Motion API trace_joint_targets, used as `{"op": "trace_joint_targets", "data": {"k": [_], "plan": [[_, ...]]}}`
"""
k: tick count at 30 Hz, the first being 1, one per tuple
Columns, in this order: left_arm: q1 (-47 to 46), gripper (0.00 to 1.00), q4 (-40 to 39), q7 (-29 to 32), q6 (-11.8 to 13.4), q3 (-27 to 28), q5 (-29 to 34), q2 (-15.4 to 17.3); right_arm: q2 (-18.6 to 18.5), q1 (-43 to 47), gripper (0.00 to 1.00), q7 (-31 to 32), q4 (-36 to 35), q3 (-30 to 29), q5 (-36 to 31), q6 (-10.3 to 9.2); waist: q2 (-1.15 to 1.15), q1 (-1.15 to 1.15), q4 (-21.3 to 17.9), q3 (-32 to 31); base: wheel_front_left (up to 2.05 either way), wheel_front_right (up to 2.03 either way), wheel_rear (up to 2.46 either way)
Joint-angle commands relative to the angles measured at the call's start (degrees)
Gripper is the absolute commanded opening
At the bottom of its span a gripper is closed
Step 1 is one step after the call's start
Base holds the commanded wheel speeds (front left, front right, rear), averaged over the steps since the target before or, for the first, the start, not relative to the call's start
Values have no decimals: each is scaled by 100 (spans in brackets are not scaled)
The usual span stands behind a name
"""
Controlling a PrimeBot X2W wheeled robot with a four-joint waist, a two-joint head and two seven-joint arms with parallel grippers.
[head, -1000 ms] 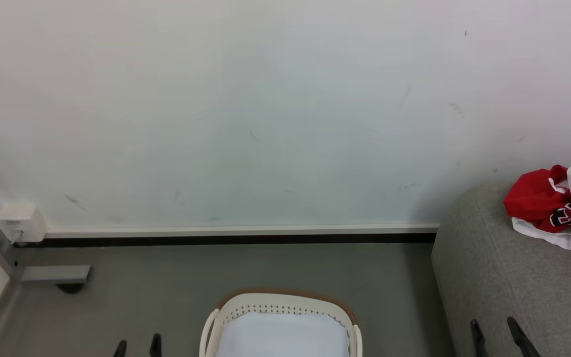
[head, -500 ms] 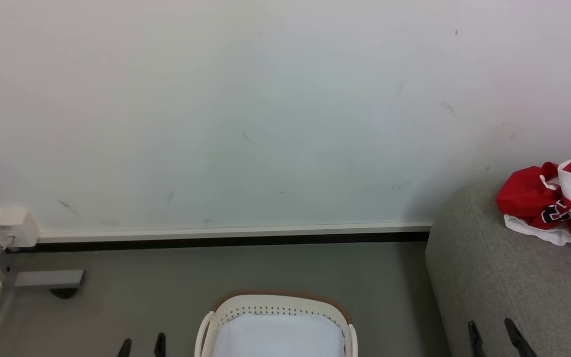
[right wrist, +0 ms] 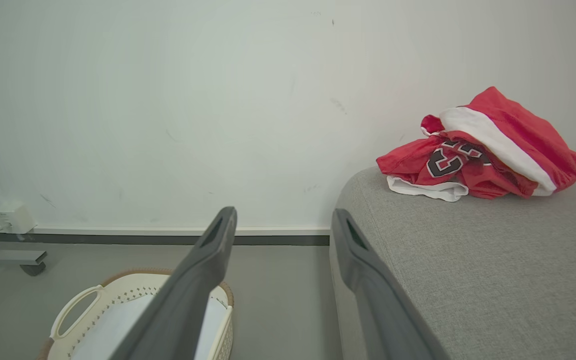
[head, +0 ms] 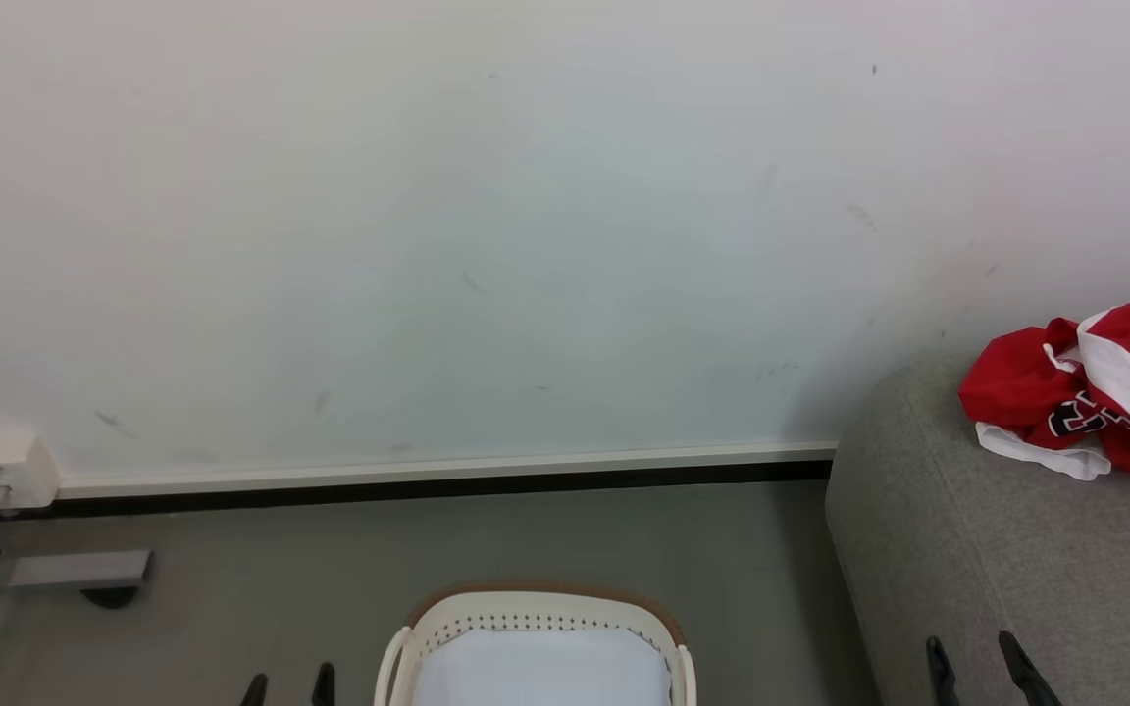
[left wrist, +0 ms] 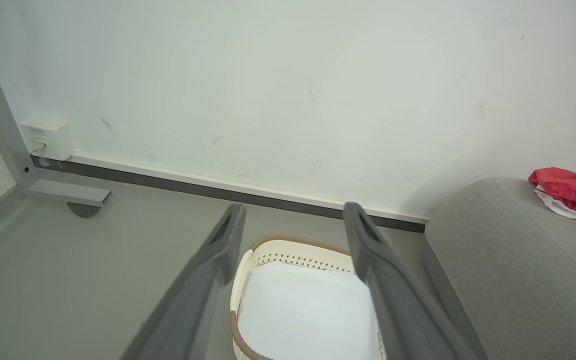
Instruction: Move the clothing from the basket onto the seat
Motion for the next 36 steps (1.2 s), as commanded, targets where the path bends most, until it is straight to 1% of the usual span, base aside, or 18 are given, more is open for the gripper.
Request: {"op": "trace_joint_targets", "data": {"k": [1,12,36], "plan": [[-6,100,23,-2,-15,17,-61,43,0,-10,100,-15,0,-6,50,-15,0,0,-3,-1,0,0,0],[6,100,16,-2,-15,-11,-91,54,0,18,100,-15,4,-3,43,-15,0,0,-52,2,0,0,0],[-131,100,41,-2,-15,16,-156,79,0,-195,100,-15,11,71,46,-15,0,0,-94,231,0,0,0]]}}
